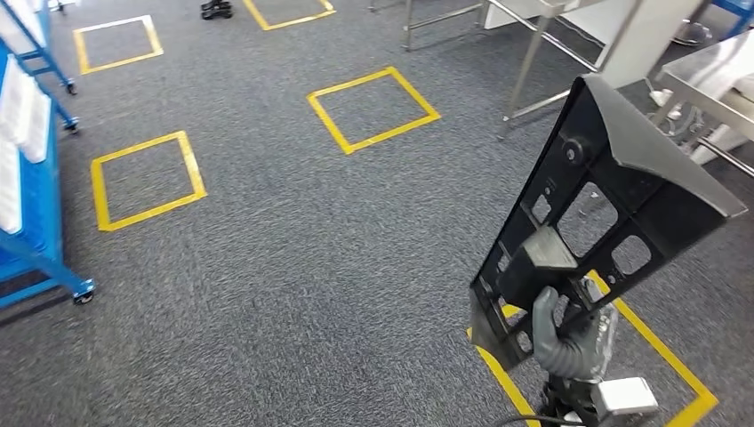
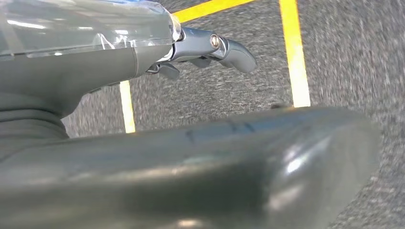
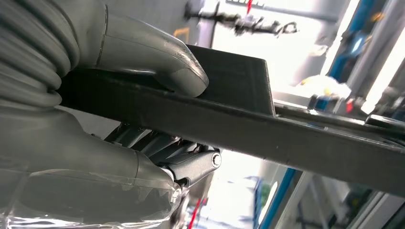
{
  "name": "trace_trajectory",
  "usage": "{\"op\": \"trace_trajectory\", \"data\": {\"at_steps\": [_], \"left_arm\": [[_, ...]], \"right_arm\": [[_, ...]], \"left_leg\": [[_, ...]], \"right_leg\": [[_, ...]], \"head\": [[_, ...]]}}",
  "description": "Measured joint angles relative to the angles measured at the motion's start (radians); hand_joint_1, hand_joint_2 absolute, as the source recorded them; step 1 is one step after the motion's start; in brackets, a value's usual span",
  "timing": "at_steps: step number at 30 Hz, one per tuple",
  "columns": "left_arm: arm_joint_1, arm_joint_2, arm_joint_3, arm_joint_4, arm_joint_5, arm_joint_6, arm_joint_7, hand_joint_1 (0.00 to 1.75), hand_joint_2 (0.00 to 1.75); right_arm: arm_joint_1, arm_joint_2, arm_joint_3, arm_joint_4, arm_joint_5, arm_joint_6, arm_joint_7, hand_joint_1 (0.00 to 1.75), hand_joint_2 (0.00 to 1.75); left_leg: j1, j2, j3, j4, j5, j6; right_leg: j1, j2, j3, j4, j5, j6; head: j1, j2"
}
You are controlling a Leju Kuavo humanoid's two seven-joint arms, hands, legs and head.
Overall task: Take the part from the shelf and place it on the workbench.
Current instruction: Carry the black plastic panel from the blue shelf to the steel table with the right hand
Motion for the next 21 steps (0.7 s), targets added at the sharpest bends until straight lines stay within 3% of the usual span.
{"op": "trace_trajectory", "data": {"at_steps": [2,4,6,8,10,12,14,15,16,17,19,21], "left_arm": [[0.001,0.005,-0.01,0.0,-0.005,-0.01,-0.001,0.0,0.0],[0.002,0.008,-0.017,0.001,-0.009,-0.019,-0.003,0.0,0.0],[-0.001,0.011,-0.024,0.002,-0.013,-0.024,-0.004,0.0,0.0],[-0.006,0.012,-0.031,0.002,-0.015,-0.027,-0.004,0.0,0.0],[-0.006,0.013,-0.035,0.002,-0.017,-0.032,-0.004,0.0,0.0],[-0.002,0.015,-0.037,0.002,-0.021,-0.039,-0.002,0.0,0.0],[0.0,0.019,-0.042,0.002,-0.027,-0.047,0.001,0.0,0.0],[-0.001,0.02,-0.045,0.002,-0.029,-0.051,0.003,0.0,0.0],[-0.002,0.022,-0.049,0.002,-0.032,-0.054,0.004,0.0,0.0],[-0.003,0.023,-0.053,0.002,-0.034,-0.057,0.004,0.0,0.0],[-0.005,0.024,-0.058,0.002,-0.037,-0.061,0.004,0.0,0.0],[-0.006,0.025,-0.06,0.002,-0.039,-0.064,0.004,0.0,0.0]], "right_arm": [[0.034,0.0,-0.019,-0.02,0.008,-0.005,-0.005,1.75,1.75],[0.056,0.001,-0.033,-0.038,0.016,-0.009,-0.008,1.75,1.75],[0.071,0.003,-0.043,-0.054,0.02,-0.01,-0.01,1.75,1.75],[0.087,0.005,-0.052,-0.068,0.022,-0.01,-0.011,1.75,1.75],[0.096,0.007,-0.059,-0.078,0.027,-0.013,-0.011,1.75,1.75],[0.097,0.009,-0.063,-0.086,0.037,-0.017,-0.01,1.75,1.75],[0.102,0.012,-0.067,-0.092,0.047,-0.023,-0.007,1.75,1.75],[0.107,0.014,-0.069,-0.096,0.052,-0.026,-0.005,1.75,1.75],[0.112,0.016,-0.072,-0.101,0.055,-0.028,-0.004,1.75,1.75],[0.118,0.018,-0.074,-0.107,0.058,-0.029,-0.003,1.75,1.75],[0.126,0.023,-0.079,-0.118,0.065,-0.03,-0.003,1.75,1.75],[0.133,0.029,-0.081,-0.129,0.072,-0.03,-0.003,1.75,1.75]], "left_leg": [[0.004,-0.018,0.048,-0.111,0.073,0.0],[0.01,-0.065,0.099,-0.229,0.116,0.003],[0.009,-0.084,0.112,-0.263,0.115,0.011],[0.007,-0.061,0.117,-0.27,0.121,0.024],[0.008,-0.035,0.121,-0.281,0.129,0.038],[0.006,-0.008,0.119,-0.284,0.131,0.043],[0.003,0.021,0.118,-0.284,0.129,0.044],[0.003,0.034,0.118,-0.284,0.128,0.044],[0.003,0.046,0.119,-0.284,0.126,0.042],[0.002,0.057,0.122,-0.284,0.123,0.04],[-0.001,0.078,0.13,-0.283,0.116,0.032],[-0.005,0.097,0.138,-0.283,0.109,0.02]], "right_leg": [[-0.001,0.033,0.0,0.006,-0.002,0.004],[-0.001,0.062,-0.006,0.017,-0.005,0.014],[-0.003,0.085,-0.014,0.021,-0.004,0.028],[-0.007,0.095,-0.02,0.022,-0.002,0.042],[-0.006,0.049,-0.04,0.06,-0.028,0.05],[-0.007,-0.014,-0.098,0.179,-0.093,0.056],[-0.011,-0.034,-0.154,0.294,-0.135,0.062],[-0.012,-0.037,-0.158,0.304,-0.129,0.063],[-0.013,-0.042,-0.141,0.274,-0.107,0.064],[-0.013,-0.054,-0.104,0.208,-0.073,0.063],[-0.006,-0.098,-0.029,0.071,-0.029,0.053],[0.003,-0.115,-0.002,0.02,-0.023,0.038]], "head": [[0.0,0.0],[0.0,0.0],[0.0,0.0],[0.0,0.0],[0.0,0.0],[0.0,0.0],[0.0,0.0],[0.0,0.0],[0.0,0.0],[0.0,0.0],[0.0,0.0],[0.0,0.0]]}}
